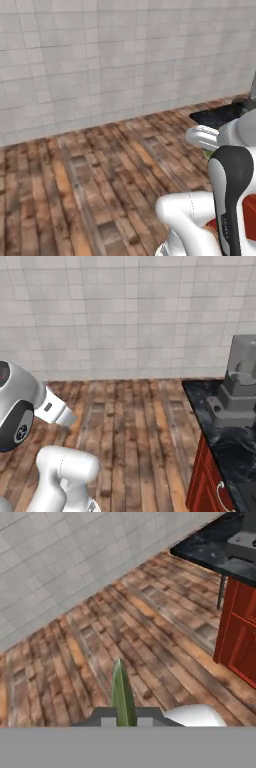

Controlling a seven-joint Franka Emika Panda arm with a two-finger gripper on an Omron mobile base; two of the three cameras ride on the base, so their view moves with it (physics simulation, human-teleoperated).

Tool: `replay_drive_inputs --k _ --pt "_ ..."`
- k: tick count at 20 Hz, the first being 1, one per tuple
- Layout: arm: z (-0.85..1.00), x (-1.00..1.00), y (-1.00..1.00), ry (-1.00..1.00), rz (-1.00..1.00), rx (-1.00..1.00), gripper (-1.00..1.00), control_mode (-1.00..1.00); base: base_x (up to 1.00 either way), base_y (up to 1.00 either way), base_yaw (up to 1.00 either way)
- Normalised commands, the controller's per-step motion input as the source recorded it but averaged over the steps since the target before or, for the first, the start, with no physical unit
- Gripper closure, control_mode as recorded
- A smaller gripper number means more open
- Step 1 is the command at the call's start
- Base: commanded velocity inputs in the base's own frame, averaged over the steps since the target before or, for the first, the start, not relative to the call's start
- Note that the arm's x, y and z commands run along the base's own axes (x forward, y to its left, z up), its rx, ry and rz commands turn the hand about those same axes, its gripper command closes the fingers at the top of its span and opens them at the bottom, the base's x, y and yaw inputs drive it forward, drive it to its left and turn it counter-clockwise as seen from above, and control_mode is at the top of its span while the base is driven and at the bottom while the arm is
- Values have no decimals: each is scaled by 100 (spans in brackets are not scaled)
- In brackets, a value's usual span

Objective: Grab the lemon and lemon wedge from the fridge, place them in the blender, close the lid, and turn on the blender to create a marinade.

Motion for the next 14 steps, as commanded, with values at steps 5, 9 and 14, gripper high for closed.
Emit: replay_drive_inputs --k 5,9,14 --pt "0 0 0 0 0 0 100 100 31 0 -71" --pt "0 0 0 0 0 0 100 100 22 11 -70" --pt "0 0 0 0 0 0 100 100 26 37 -61"
